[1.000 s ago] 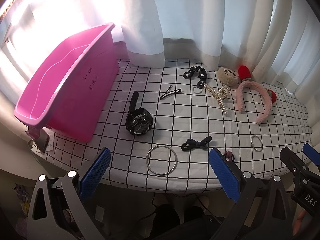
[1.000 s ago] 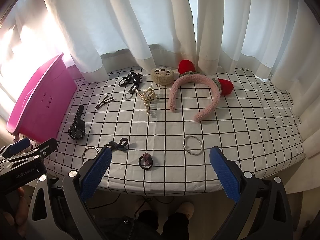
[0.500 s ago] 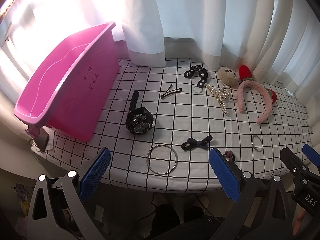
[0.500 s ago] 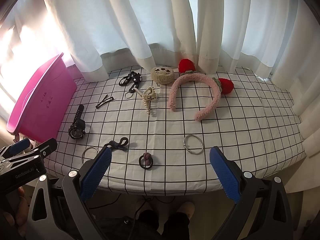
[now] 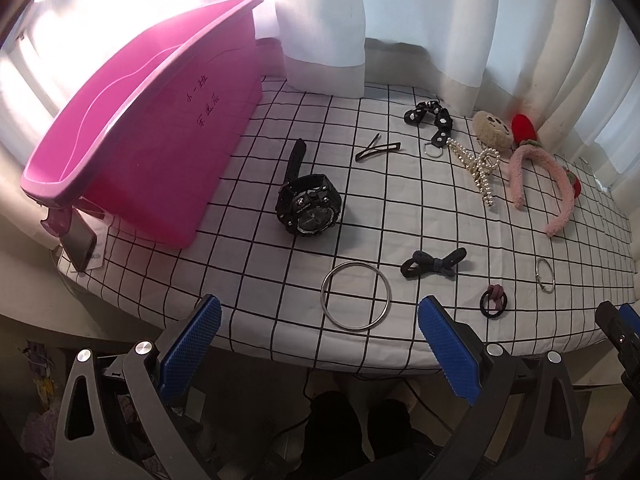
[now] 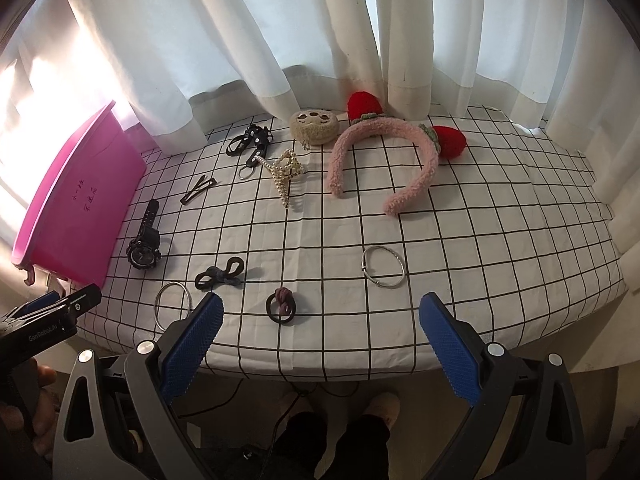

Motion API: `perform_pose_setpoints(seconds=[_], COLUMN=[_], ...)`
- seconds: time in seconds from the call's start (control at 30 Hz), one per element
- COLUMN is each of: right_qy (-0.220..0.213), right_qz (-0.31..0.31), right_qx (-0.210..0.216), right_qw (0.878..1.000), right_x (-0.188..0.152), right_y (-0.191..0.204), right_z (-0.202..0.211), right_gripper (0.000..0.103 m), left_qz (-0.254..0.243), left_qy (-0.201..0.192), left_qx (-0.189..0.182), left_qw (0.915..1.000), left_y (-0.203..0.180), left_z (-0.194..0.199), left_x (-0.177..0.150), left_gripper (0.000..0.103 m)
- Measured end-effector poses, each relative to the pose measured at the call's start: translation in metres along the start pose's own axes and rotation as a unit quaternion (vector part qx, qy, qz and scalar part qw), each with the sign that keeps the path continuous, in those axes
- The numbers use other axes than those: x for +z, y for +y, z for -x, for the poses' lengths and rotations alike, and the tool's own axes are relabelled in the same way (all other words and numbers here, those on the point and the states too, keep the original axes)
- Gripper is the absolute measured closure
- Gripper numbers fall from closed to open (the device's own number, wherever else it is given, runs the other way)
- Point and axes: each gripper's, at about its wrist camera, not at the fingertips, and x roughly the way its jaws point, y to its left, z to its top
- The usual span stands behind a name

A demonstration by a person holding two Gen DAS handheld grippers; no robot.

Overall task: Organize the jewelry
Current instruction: 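Move the left tool toward the large silver ring and close on it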

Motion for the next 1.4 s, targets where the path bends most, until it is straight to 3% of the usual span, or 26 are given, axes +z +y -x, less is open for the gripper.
perform_pose_setpoints(seconds=[0.2, 0.47, 0.63, 0.93, 1.13, 1.4], right_qy=[0.007, 0.010, 0.008, 0.001, 0.003, -0.003], right_qz=[0.000, -0.002, 0.008, 0.069, 0.077, 0.093], right_qx=[0.011, -0.013, -0.017, -0.025, -0.013, -0.028], right_qw=[1.000, 1.000, 1.000, 0.997, 0.997, 0.995], right_x=[-0.019, -0.027, -0.020, -0.008, -0.006, 0.002], right_y=[-0.017, -0.050, -0.062, -0.064, -0.065, -0.067], right_z=[-0.022, -0.056, -0.082, -0.111, -0.123, -0.134], right_gripper=[0.009, 0.009, 0.009, 0.009, 0.009, 0.009], left_qz=[0.060, 0.015, 0.024, 0.040, 0.048, 0.048], left_qy=[0.021, 0.001, -0.003, -0.017, -0.022, -0.023], left_qx=[-0.012, -0.022, -0.045, -0.027, -0.015, -0.003], left_qw=[0.9979, 0.9996, 0.9987, 0.9987, 0.9985, 0.9986], left_y=[0.031, 0.004, -0.009, -0.020, -0.023, -0.028], left_z=[-0.038, -0.070, -0.087, -0.103, -0.112, -0.122], left_x=[-0.020, -0.035, -0.043, -0.046, -0.040, -0.035], left_gripper=[0.006, 0.006, 0.006, 0.006, 0.006, 0.006])
